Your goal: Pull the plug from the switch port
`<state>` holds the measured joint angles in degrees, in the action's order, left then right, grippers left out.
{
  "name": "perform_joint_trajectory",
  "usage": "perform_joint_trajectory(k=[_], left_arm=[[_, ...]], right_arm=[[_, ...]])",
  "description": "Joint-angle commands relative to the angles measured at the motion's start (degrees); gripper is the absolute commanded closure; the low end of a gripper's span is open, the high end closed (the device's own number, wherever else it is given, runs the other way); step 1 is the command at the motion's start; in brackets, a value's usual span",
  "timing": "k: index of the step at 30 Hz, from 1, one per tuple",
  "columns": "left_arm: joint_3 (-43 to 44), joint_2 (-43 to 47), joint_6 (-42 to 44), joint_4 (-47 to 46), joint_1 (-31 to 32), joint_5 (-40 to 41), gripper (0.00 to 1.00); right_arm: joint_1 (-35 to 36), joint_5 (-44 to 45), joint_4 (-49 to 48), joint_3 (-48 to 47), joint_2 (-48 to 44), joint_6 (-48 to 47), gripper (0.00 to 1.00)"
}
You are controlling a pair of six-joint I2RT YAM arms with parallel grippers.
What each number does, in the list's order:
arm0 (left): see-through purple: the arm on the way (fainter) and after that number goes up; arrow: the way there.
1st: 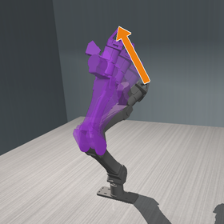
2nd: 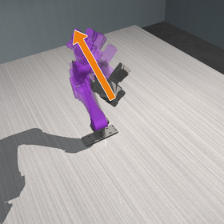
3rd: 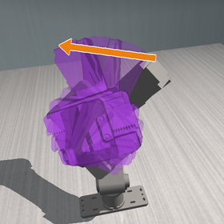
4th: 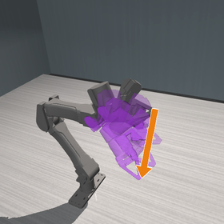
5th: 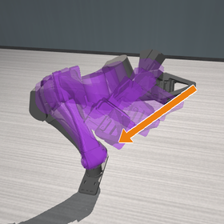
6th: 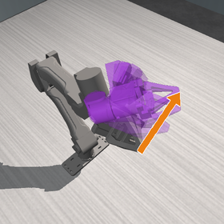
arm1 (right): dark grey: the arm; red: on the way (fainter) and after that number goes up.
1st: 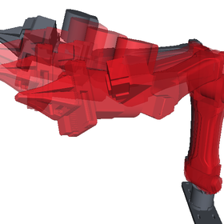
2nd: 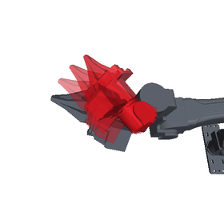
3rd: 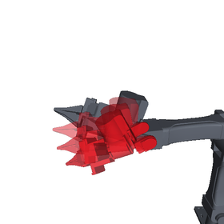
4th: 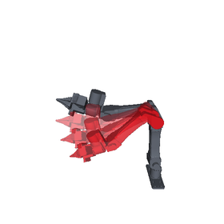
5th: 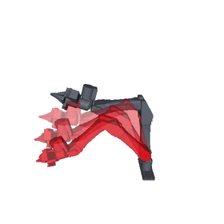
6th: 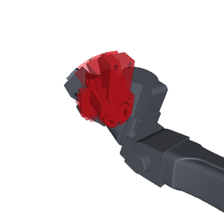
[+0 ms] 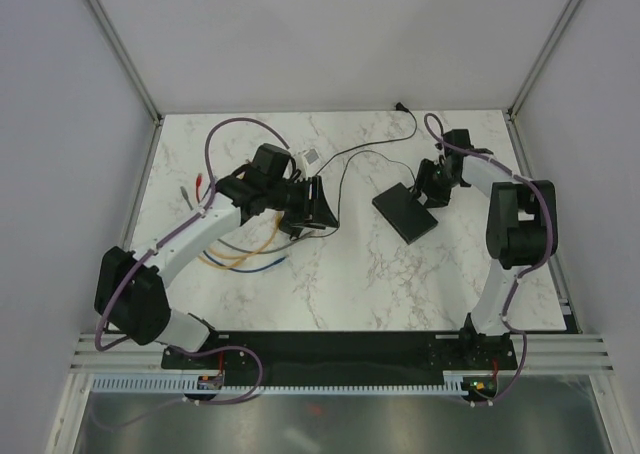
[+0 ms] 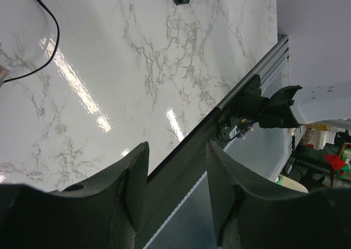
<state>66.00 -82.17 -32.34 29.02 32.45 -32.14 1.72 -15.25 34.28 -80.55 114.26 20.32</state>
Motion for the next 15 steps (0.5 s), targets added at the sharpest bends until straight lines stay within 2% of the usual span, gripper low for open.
perform_joint_trajectory(k=[1,6,10,15], left_arm=[[4.22,-2.81,-0.27,-1.24,-0.10,-2.05,0.47],[7.65,-6.42,-0.80,-1.33,-0.02,-3.10,0.47],[8.88,-9.49,-1.76,-0.80,0.07,-2.75,0.47],[11.43,-14.06,-2.38,0.77,1.74,-3.54,0.48]], right_arm=[[0.39,-1.81,0.26,8.62,-5.87,1.83,0.43],[1.62,-4.61,-2.11,18.22,-14.74,3.85,0.43],[2.85,-10.68,-5.27,26.83,-20.55,8.06,0.43],[2.33,-8.41,-4.32,26.16,-25.75,10.27,0.41]])
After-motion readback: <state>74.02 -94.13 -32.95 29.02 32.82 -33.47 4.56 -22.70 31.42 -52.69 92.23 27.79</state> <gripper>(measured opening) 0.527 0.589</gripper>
